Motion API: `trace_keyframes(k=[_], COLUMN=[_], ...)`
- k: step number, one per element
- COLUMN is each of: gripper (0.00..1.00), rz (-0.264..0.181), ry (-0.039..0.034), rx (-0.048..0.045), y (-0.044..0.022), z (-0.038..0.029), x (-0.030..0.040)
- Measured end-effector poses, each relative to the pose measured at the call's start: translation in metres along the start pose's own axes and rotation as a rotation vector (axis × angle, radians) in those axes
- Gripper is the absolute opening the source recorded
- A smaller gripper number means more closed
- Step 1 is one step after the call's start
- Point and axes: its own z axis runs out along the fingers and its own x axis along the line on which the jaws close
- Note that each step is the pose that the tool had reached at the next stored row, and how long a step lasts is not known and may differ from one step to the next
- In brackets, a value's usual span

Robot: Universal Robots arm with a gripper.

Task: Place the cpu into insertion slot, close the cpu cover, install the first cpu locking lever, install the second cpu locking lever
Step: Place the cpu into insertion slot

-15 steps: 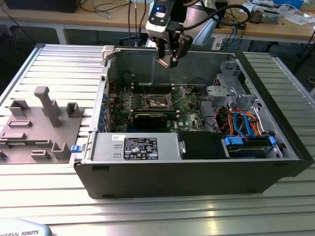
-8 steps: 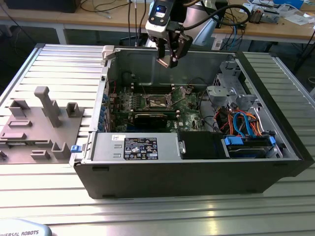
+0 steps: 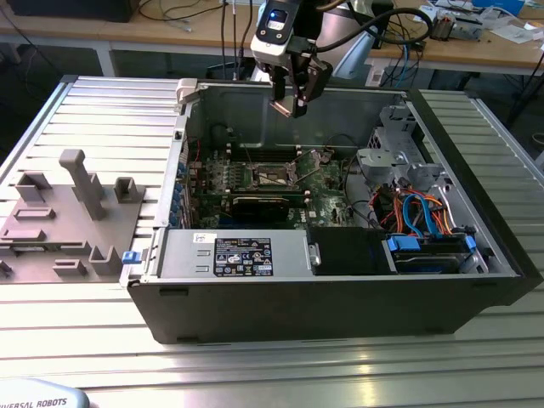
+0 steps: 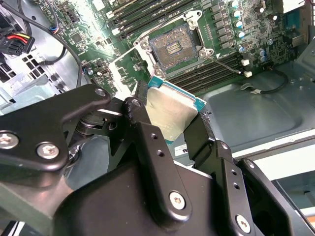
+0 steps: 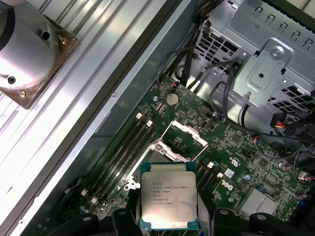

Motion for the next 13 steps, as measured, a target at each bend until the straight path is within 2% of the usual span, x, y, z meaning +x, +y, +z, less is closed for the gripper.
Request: trace_keyframes(k=[13], gripper=[0.54], rz=[0.007], ry=[-0.0005], rx=[-0.0001], y=[0.0000], z=[0.0000], x=[0.0000])
